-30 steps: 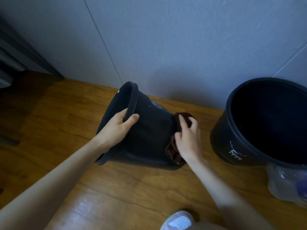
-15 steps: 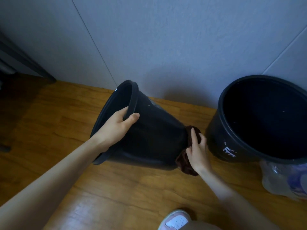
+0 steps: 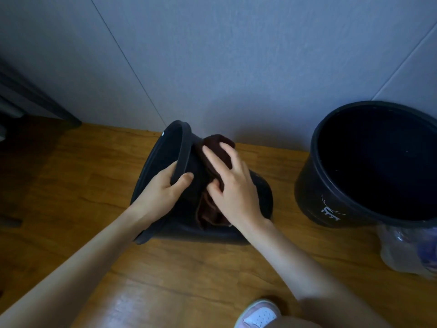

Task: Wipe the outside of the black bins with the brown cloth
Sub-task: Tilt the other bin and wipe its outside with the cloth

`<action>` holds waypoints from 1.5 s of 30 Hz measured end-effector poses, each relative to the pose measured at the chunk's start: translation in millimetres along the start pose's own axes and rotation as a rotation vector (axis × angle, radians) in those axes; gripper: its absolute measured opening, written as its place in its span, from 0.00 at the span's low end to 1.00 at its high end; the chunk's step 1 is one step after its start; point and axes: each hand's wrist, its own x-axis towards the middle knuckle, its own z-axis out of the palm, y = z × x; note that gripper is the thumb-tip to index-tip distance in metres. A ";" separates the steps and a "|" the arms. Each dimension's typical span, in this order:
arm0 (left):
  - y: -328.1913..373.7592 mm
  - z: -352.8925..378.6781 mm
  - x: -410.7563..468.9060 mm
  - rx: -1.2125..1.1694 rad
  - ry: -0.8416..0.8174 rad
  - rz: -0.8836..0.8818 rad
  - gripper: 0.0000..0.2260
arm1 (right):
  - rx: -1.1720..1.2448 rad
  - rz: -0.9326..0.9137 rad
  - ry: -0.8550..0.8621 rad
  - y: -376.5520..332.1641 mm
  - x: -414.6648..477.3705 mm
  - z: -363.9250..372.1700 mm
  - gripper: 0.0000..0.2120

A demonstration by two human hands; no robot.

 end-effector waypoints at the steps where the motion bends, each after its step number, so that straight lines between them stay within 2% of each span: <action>1: -0.5 0.0 -0.9 -0.021 0.002 -0.008 0.09 | -0.017 0.053 0.003 12.8 -3.0 -0.1 0.29; 5: -3.1 0.2 -8.4 -0.044 -0.021 0.017 0.12 | -0.108 0.453 -0.145 73.8 -19.7 -8.3 0.25; 8: -2.3 5.0 -16.5 -0.090 -0.096 0.030 0.19 | -0.123 0.547 -0.200 89.5 -28.2 -14.1 0.24; 10: -0.6 4.5 -17.5 -0.179 -0.110 0.006 0.24 | -0.127 0.535 -0.178 86.0 -31.1 -14.1 0.25; 13: 8.8 -4.1 -0.7 -0.349 0.020 -0.162 0.18 | -0.119 0.493 -0.137 78.6 -36.3 -12.1 0.26; 16: 25.3 -6.3 16.7 -0.249 0.101 -0.372 0.14 | -0.084 0.436 -0.127 72.7 -42.7 -8.9 0.27; 19: 28.1 2.3 19.3 -0.192 0.156 -0.303 0.06 | -0.046 0.414 -0.105 68.3 -45.1 -8.5 0.27; 23: 18.9 9.3 9.1 -0.109 0.172 -0.103 0.07 | 0.017 0.383 -0.020 61.9 -37.8 -12.7 0.30; 27: 15.6 12.0 5.1 -0.073 0.103 0.051 0.10 | 0.038 0.412 0.023 57.2 -29.9 -15.3 0.37; 33: 11.1 17.4 10.5 -0.112 0.099 0.039 0.08 | 0.121 0.485 -0.036 48.7 -19.2 -14.8 0.34; 35: 8.7 18.7 9.4 -0.126 0.093 0.029 0.08 | 0.130 0.402 -0.017 31.6 -10.7 -15.3 0.32; 40: 5.6 21.2 8.6 -0.173 0.161 0.024 0.10 | 0.176 0.008 -0.071 -28.1 3.3 -19.6 0.28; 43: 4.7 19.7 9.6 -0.204 0.182 -0.014 0.12 | 0.056 -0.071 -0.082 -24.8 0.5 -14.7 0.28; 45: 4.2 16.6 11.4 -0.226 0.197 -0.031 0.12 | -0.030 -0.033 -0.093 -6.6 -1.3 -11.5 0.29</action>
